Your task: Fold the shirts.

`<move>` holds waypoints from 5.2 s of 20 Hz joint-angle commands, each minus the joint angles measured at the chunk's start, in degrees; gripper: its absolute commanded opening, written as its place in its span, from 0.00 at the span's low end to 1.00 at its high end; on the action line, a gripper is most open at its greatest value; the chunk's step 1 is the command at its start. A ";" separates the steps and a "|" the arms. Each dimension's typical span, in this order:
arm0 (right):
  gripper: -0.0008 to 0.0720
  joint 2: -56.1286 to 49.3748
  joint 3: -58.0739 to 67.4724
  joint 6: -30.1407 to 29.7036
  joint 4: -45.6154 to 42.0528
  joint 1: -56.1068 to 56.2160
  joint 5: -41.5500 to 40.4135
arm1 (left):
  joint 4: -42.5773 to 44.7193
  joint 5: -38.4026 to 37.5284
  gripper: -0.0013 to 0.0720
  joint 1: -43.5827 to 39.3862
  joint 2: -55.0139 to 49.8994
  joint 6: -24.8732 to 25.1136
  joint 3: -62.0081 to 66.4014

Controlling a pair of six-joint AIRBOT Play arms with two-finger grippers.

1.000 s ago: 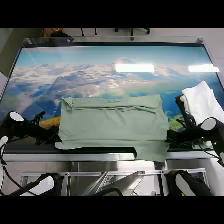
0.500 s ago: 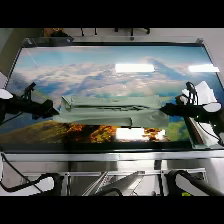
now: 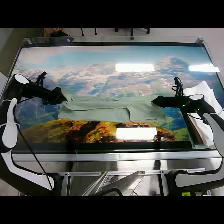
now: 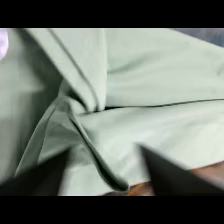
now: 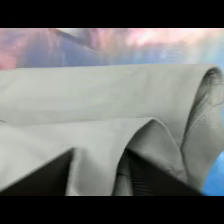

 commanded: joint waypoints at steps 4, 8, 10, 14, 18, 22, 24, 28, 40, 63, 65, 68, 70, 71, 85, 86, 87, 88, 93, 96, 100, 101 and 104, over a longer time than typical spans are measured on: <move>0.98 4.55 1.46 3.43 -5.95 -9.49 2.67 | 0.17 -8.70 0.98 0.35 -5.99 -2.51 14.45; 0.98 0.59 1.33 4.42 -6.05 -13.27 13.09 | -0.44 -11.72 0.98 0.35 -5.99 -4.87 19.74; 0.98 -2.64 1.33 4.37 -5.31 -13.18 16.02 | -0.42 -13.55 0.98 -0.48 -5.99 -5.01 21.70; 0.98 -7.76 1.33 3.93 -2.38 -11.76 17.40 | -0.39 -15.56 0.98 -2.12 -5.99 -5.81 25.70; 0.98 -9.40 1.36 3.91 -2.38 -6.78 14.43 | -0.44 -15.56 0.98 -4.28 -5.99 -6.49 27.12; 0.22 -9.25 4.17 4.44 -2.38 -2.43 15.04 | -0.42 -14.51 0.98 -7.74 -6.01 -6.45 26.99; 0.04 -7.98 7.13 6.05 -2.56 -0.79 16.65 | -0.33 -13.33 0.98 -9.92 -6.01 -6.43 26.99; 0.04 -1.11 13.40 11.15 -6.32 0.33 19.50 | -0.31 -10.91 0.32 -16.90 -7.93 -6.21 26.99; 0.04 8.39 34.77 19.26 -14.47 -1.22 38.27 | -19.47 23.58 0.04 -49.96 -28.65 -8.92 27.02; 0.90 -19.63 38.84 22.58 -14.40 51.98 -3.91 | -54.18 -12.13 0.04 -8.24 15.72 13.57 29.05; 0.67 -18.88 40.57 22.27 -15.17 52.35 -2.97 | -54.18 -12.39 0.04 -8.24 18.62 15.43 26.51; 0.67 -13.25 40.68 23.76 -23.30 47.82 3.19 | -54.21 -14.01 0.04 -8.26 22.51 18.69 18.99; 0.67 -9.20 40.68 28.46 -29.59 42.34 8.87 | -54.23 -12.94 0.04 -8.24 23.67 19.17 14.78; 0.68 -7.43 40.68 30.77 -33.09 38.95 11.72 | -54.25 -12.96 0.04 -8.24 23.76 19.50 13.31; 0.90 -10.73 19.45 25.22 -20.22 13.00 18.97 | -55.43 -14.05 0.04 -8.33 23.71 19.71 9.09; 0.90 -12.22 19.45 23.61 -17.40 13.38 18.75 | -55.43 -14.05 0.04 -8.31 23.71 19.71 9.09; 0.89 -13.77 19.45 21.77 -14.12 13.84 18.62 | -55.43 -14.03 0.04 -8.33 23.71 19.71 9.09; 0.89 -15.08 19.45 20.44 -11.34 14.34 18.62 | -55.43 -14.05 0.04 -8.33 23.71 19.71 9.09; 0.09 -17.88 19.63 14.67 -6.54 17.46 17.62 | -55.43 -14.03 0.04 -8.83 23.71 19.71 9.09; 0.04 -12.96 24.20 14.93 -5.62 17.35 23.65 | -55.36 -14.10 0.04 -9.51 23.71 19.71 9.09; 0.04 0.59 39.65 22.73 -11.43 14.25 26.69 | -55.36 -14.03 0.04 -9.55 23.71 19.71 9.09; 0.04 3.10 44.74 24.59 -13.25 12.17 26.43 | -55.36 -14.05 0.04 -9.55 23.71 19.74 9.09; 0.04 5.73 57.02 32.89 -20.55 3.21 24.41 | -55.36 -14.05 0.04 -9.55 23.69 19.71 9.09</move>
